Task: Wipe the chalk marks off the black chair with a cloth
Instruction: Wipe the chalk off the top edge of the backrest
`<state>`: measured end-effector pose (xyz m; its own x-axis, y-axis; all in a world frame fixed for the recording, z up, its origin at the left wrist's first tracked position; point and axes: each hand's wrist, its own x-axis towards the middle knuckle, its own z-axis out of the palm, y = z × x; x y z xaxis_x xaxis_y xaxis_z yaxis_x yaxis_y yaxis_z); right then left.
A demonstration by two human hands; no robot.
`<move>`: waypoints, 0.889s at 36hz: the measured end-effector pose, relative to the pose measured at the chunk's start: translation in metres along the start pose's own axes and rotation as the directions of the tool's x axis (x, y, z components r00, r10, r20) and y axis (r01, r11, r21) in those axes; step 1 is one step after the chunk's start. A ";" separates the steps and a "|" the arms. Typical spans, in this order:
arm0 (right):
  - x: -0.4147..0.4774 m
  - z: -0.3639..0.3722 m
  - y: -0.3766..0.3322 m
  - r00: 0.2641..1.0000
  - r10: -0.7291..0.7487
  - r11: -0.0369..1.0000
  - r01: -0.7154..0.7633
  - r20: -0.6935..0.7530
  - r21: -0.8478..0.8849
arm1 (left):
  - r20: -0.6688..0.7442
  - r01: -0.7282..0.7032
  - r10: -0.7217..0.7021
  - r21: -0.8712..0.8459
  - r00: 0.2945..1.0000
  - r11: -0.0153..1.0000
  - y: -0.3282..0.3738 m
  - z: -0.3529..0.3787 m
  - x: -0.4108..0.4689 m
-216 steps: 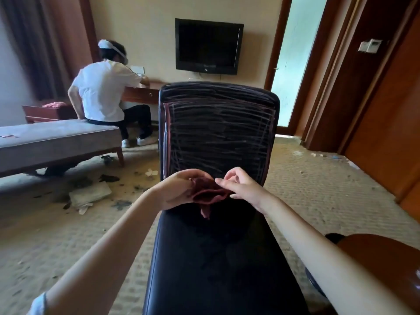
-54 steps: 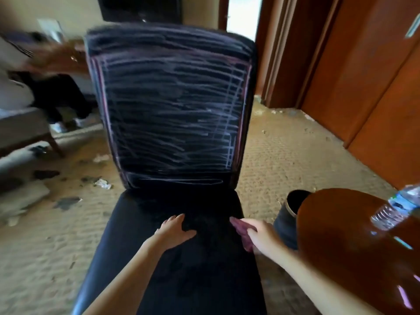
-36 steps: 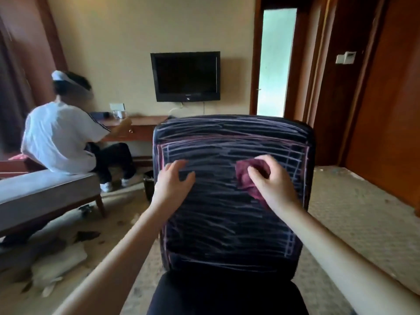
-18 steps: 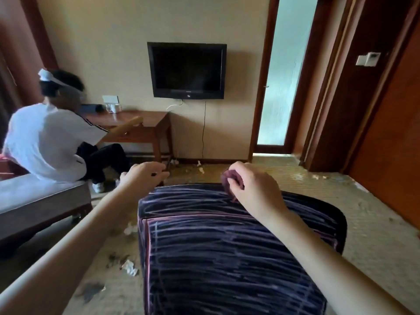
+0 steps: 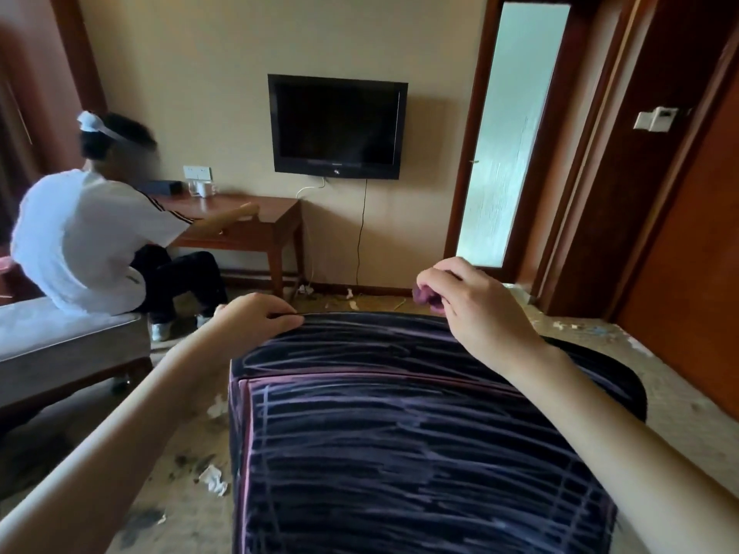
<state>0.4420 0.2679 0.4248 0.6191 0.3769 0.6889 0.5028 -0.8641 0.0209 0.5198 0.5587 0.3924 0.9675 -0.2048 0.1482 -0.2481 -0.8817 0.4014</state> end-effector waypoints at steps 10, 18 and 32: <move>0.011 0.035 -0.031 0.997 -0.036 0.968 0.053 -0.073 0.246 | -0.103 -0.163 0.154 -0.087 0.983 0.983 -0.015 0.007 -0.004; 0.050 0.084 -0.094 0.992 -0.109 0.928 0.080 0.061 0.365 | -0.157 -0.270 0.249 -0.130 0.956 0.954 -0.013 0.010 -0.004; 0.045 0.070 -0.063 0.972 -0.124 0.979 0.088 0.198 0.182 | -0.039 -0.348 0.362 -0.384 0.931 0.855 -0.018 0.008 -0.001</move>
<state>0.4799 0.3629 0.4040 0.6590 0.5400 0.5236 0.6567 -0.7525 -0.0504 0.5235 0.5715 0.3773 0.8095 -0.4934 0.3182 -0.5677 -0.5196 0.6385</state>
